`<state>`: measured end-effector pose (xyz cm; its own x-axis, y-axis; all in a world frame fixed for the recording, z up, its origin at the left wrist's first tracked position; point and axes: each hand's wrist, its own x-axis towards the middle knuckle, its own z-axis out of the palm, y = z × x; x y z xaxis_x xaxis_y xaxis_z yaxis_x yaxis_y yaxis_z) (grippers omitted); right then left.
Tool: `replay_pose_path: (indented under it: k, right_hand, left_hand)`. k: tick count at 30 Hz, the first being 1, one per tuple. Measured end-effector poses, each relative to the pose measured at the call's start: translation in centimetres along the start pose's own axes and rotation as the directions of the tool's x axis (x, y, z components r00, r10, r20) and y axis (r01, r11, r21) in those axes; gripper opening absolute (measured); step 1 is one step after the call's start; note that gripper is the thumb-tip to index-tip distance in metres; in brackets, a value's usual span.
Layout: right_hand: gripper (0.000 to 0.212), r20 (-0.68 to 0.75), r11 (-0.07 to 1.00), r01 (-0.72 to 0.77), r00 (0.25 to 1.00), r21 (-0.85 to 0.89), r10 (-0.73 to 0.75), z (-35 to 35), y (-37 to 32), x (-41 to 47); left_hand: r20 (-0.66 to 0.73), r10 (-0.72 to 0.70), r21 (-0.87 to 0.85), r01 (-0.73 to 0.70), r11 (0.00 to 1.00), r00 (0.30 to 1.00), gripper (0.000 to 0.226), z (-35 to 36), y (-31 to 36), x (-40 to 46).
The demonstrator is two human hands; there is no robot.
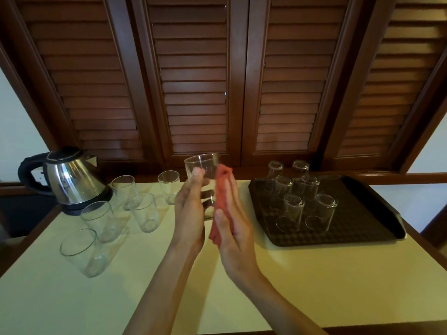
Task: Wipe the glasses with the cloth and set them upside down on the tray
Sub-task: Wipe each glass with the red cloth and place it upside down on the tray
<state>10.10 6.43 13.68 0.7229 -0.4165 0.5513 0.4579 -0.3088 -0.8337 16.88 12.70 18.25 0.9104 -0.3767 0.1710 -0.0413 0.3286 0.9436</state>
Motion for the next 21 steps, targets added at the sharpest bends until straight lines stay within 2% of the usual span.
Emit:
replay_pose_path:
  k: [3, 5, 7, 9, 11, 13, 15, 17, 19, 21]
  right_hand:
    - [0.036, -0.055, 0.947, -0.254, 0.962, 0.195, 0.269, -0.4, -0.4, 0.4]
    - [0.039, -0.043, 0.906, -0.297, 0.945, 0.301, 0.324, -1.0, -1.1, 1.7]
    - [0.041, -0.043, 0.897, -0.290, 0.946, 0.335, 0.322, -0.8, -1.8, 2.2]
    - [0.039, -0.052, 0.859, -0.348, 0.917, 0.376, 0.395, -0.2, -1.9, 0.9]
    - [0.040, -0.003, 0.739, -0.470, 0.843, 0.483, 0.538, 0.4, -1.6, -0.8]
    - [0.041, 0.090, 0.591, -0.564, 0.763, 0.576, 0.640, 0.7, -1.5, -1.3]
    - [0.045, 0.131, 0.514, -0.588, 0.728, 0.625, 0.673, 0.1, -1.5, -0.4]
    - [0.044, 0.120, 0.526, -0.525, 0.775, 0.670, 0.621, -1.4, -1.4, 1.3]
    - [0.040, 0.081, 0.630, -0.426, 0.862, 0.649, 0.500, -3.0, -1.9, 3.1]
    - [0.039, 0.009, 0.772, -0.312, 0.929, 0.554, 0.369, -3.4, -2.2, 3.7]
  left_hand:
    - [0.024, 0.065, 0.067, -0.066, 0.996, 0.998, 0.043, 0.0, -0.1, -0.2]
    - [0.031, 0.115, 0.100, -0.118, 0.988, 0.993, 0.043, -0.1, -0.9, -0.4]
    - [-0.033, 0.177, 0.109, -0.172, 0.979, 0.984, 0.054, -0.3, -1.2, 0.1]
    - [-0.123, 0.243, 0.094, -0.233, 0.968, 0.962, 0.058, -0.3, -0.8, 0.9]
    - [-0.186, 0.262, 0.046, -0.258, 0.965, 0.947, 0.049, -0.3, -0.4, 1.4]
    - [-0.181, 0.237, -0.006, -0.243, 0.970, 0.954, 0.043, -0.3, -0.3, 1.4]
    - [-0.140, 0.246, 0.027, -0.245, 0.969, 0.959, 0.051, -0.7, -0.6, 0.9]
    - [-0.098, 0.230, 0.035, -0.228, 0.973, 0.968, 0.058, -1.8, -1.2, 0.5]
    - [-0.031, 0.166, 0.059, -0.164, 0.985, 0.986, 0.065, -2.7, -1.2, 0.3]
    - [0.018, 0.123, 0.127, -0.124, 0.984, 0.992, 0.070, -3.1, -0.7, 0.5]
